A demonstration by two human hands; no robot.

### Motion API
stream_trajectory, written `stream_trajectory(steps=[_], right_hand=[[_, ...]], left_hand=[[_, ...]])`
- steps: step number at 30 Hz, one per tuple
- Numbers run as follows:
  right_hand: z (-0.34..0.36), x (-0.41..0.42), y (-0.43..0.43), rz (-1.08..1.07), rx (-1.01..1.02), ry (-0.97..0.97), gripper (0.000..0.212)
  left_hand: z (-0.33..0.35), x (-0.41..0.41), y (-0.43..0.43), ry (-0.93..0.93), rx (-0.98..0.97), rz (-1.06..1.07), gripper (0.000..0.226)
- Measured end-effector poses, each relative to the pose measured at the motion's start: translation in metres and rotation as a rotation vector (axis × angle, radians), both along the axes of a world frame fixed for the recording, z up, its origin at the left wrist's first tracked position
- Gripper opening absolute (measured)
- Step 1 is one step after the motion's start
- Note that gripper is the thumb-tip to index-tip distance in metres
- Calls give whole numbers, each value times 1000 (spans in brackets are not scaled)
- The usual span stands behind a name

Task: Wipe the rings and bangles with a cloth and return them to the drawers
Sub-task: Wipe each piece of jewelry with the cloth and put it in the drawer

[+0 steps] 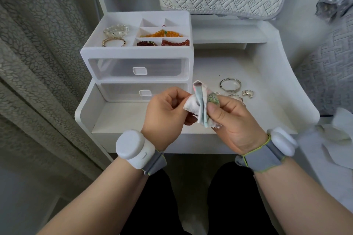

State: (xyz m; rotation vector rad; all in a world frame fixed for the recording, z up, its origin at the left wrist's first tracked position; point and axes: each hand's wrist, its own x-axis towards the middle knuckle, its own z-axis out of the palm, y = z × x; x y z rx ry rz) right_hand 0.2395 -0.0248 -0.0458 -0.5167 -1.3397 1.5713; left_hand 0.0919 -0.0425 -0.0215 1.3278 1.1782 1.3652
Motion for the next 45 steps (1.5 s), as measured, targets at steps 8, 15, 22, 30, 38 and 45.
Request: stream_trajectory(steps=[8, 15, 22, 30, 38, 45], right_hand=[[-1, -1, 0, -82, 98, -129, 16], [1, -5, 6, -160, -8, -81, 62], [-3, 8, 5, 47, -53, -107, 19], [3, 3, 3, -120, -40, -202, 63], [10, 3, 1, -187, 21, -288, 34], [9, 7, 1, -287, 300, -559, 12]], left_hand=[[0, 1, -1, -131, -142, -62, 18], [-6, 6, -8, -4, -40, -38, 14], [-8, -5, -2, 371, 202, 96, 11], [-8, -5, -6, 710, 499, 153, 12], [-11, -3, -6, 662, 454, 174, 7], [-4, -10, -3, 653, 421, 175, 7]])
